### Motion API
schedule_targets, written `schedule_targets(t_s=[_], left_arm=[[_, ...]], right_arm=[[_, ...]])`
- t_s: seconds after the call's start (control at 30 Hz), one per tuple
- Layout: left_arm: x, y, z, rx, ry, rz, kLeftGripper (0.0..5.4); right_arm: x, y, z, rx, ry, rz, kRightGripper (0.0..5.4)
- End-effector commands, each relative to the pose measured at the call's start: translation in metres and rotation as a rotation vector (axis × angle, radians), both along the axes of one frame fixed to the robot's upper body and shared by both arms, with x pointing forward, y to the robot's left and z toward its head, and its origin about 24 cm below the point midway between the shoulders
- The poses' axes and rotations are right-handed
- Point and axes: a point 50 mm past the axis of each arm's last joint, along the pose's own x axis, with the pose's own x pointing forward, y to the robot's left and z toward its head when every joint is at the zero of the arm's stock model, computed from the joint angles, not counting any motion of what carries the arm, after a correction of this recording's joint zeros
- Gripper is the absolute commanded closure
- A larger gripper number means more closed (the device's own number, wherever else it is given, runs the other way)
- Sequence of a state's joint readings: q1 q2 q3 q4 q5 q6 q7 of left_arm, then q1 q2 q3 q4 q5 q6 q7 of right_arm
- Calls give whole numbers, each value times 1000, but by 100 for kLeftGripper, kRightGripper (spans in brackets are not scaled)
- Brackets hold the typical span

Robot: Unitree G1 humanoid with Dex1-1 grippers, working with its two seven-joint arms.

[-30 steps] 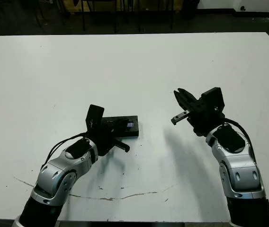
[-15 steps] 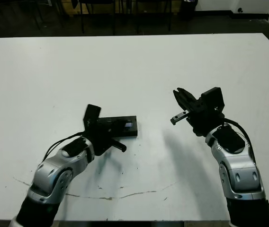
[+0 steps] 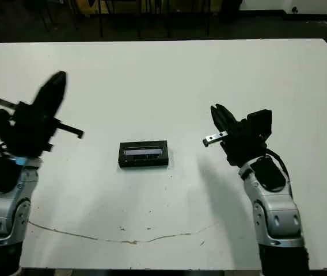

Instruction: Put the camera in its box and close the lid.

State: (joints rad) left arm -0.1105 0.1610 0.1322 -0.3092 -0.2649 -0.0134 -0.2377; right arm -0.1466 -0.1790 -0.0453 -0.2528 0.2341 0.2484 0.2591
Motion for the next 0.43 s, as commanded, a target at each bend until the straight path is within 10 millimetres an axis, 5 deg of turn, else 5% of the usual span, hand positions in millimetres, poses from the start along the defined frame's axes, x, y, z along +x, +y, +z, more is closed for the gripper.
schedule_targets(t_s=[0.03,0.43], left_arm=[[4,3,-20,-312,262,-95,539],[13,-10,-56,-11,229,120,539]], right_arm=[[2,-1,-6,-11,19,-36,540],[5,-1,-13,-9,48,-55,540]])
